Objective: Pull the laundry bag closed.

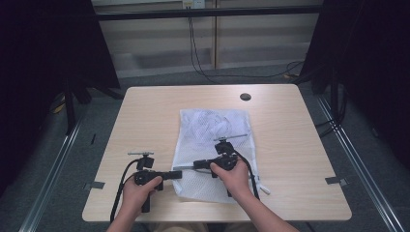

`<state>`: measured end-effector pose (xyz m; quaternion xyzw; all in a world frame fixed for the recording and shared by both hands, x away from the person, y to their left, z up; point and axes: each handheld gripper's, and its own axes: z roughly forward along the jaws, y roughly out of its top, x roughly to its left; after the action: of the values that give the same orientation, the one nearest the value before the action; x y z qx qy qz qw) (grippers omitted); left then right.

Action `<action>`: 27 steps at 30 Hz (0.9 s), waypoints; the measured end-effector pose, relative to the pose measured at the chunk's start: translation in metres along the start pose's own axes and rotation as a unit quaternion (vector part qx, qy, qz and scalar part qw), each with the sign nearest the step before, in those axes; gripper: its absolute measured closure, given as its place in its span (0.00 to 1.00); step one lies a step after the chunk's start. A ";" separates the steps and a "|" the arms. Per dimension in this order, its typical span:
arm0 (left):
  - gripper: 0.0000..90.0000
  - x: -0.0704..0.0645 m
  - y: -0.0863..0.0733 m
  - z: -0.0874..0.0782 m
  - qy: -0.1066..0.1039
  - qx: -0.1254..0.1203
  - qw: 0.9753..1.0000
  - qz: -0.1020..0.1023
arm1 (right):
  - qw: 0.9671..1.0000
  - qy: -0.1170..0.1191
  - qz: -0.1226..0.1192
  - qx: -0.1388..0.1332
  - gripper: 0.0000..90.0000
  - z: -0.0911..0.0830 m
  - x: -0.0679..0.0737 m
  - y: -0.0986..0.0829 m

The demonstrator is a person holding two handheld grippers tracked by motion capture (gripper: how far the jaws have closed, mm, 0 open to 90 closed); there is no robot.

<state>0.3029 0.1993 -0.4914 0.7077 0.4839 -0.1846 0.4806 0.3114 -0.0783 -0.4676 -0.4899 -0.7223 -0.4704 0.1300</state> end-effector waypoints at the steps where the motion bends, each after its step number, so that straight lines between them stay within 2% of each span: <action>1: 0.97 0.000 0.000 0.000 0.000 0.000 1.000 0.000 | 1.000 0.001 0.001 -0.001 0.97 0.000 0.000 0.000; 3: 0.97 -0.001 0.000 0.000 -0.002 0.000 1.000 -0.004 | 1.000 0.000 0.001 -0.001 0.97 -0.001 0.000 0.000; 4: 0.97 0.000 0.000 0.000 0.001 0.003 1.000 0.002 | 1.000 0.000 0.001 -0.001 0.97 -0.001 0.000 0.000; 13: 0.97 -0.001 0.000 0.000 0.001 0.001 1.000 0.003 | 1.000 0.000 0.000 -0.001 0.97 -0.002 0.000 0.001; 16: 0.97 -0.002 -0.001 0.000 0.000 -0.001 1.000 -0.004 | 1.000 0.000 -0.002 0.001 0.97 -0.002 0.000 0.001; 17: 0.97 -0.001 -0.001 -0.001 0.002 0.000 1.000 0.002 | 1.000 -0.002 -0.002 0.001 0.97 -0.002 0.000 0.001; 18: 0.97 -0.002 -0.001 -0.002 0.004 -0.003 1.000 -0.005 | 1.000 -0.003 -0.002 0.001 0.97 -0.003 0.000 0.001; 19: 0.97 0.000 -0.001 -0.003 0.006 -0.001 1.000 0.005 | 1.000 -0.003 -0.002 0.001 0.97 -0.003 -0.001 0.001; 21: 0.97 0.000 -0.001 -0.005 0.003 -0.007 1.000 -0.010 | 1.000 -0.005 0.002 0.000 0.97 -0.004 -0.002 0.001; 27: 0.97 0.000 -0.002 -0.006 0.003 -0.007 1.000 -0.004 | 1.000 -0.002 0.002 0.000 0.97 -0.006 -0.003 0.002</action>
<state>0.3000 0.2041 -0.4894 0.7027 0.4899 -0.1809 0.4832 0.3130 -0.0847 -0.4649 -0.4921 -0.7219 -0.4691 0.1295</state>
